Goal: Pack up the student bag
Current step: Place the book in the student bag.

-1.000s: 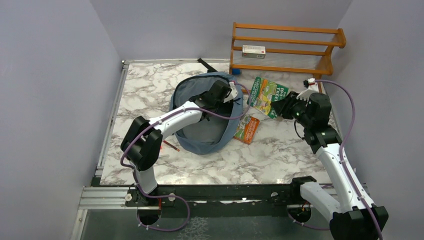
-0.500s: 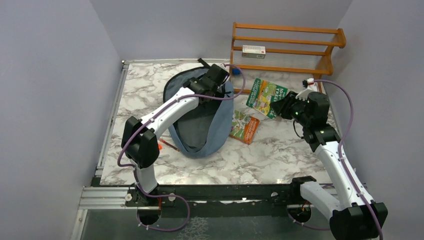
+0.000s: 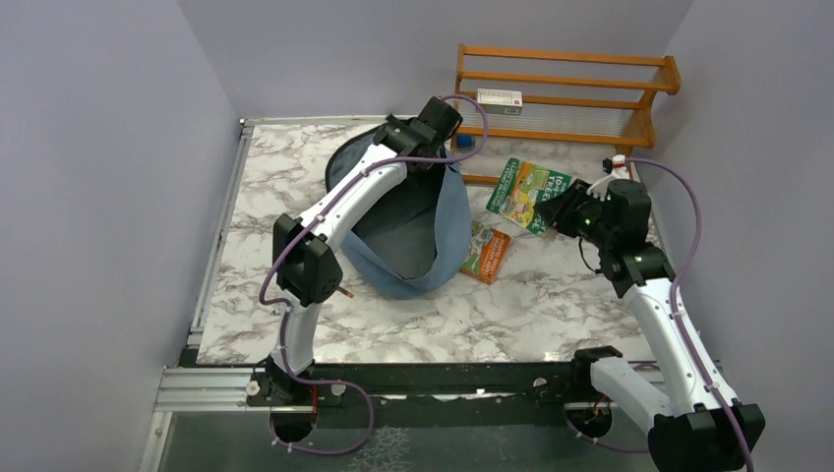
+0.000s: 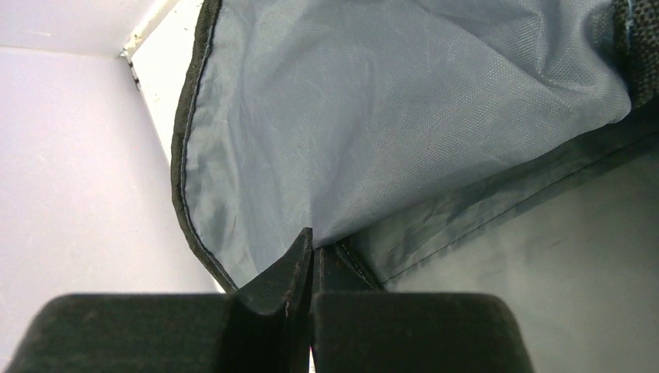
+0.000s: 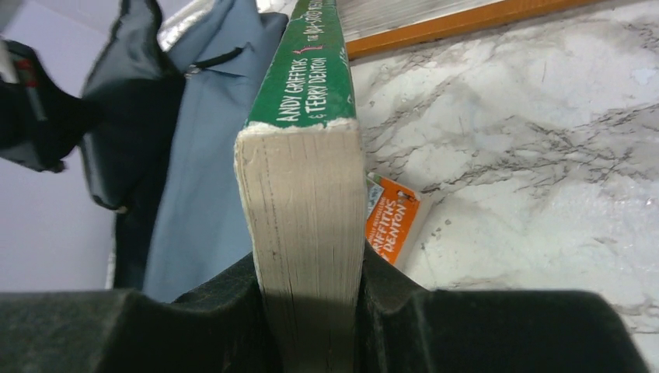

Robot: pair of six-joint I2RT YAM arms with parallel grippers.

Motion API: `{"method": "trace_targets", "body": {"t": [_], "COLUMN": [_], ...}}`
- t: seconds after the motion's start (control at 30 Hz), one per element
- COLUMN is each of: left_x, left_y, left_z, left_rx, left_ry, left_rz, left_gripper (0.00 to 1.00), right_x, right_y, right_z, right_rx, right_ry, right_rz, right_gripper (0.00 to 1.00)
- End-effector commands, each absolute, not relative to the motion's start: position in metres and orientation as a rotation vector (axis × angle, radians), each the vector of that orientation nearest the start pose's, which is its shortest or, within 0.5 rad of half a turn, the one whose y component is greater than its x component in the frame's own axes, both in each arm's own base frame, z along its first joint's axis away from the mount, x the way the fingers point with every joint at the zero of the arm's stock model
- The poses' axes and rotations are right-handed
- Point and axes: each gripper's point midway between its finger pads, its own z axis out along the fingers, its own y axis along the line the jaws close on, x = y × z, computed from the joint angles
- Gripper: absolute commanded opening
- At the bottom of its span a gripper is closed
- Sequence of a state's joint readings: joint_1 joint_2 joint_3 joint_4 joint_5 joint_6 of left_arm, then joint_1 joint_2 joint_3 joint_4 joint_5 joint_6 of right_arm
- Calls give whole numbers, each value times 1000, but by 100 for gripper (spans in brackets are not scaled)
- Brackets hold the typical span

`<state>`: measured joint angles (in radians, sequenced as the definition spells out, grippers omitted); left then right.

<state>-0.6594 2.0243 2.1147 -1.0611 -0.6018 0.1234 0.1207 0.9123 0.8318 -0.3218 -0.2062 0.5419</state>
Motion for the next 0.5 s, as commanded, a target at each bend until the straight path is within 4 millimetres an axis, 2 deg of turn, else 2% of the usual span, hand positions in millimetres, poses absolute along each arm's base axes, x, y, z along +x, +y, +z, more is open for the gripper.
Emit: {"method": "trace_targets", "body": {"t": [0.0, 0.23, 0.47], "left_x": [437, 445, 451], "left_y": [-206, -231, -250], "left_z": [229, 216, 208], "left_rx": [579, 589, 579], "left_ry": [2297, 2338, 2352], "left_rz": [489, 325, 215], "left_gripper": [0, 0, 0], "right_x": [301, 281, 276], "right_y": [105, 140, 155], "right_z": [299, 327, 317], "right_rx": [337, 377, 480], "right_ry": [1843, 1816, 1857], "right_rz": [783, 1118, 1303], "right_gripper": [0, 0, 1]}}
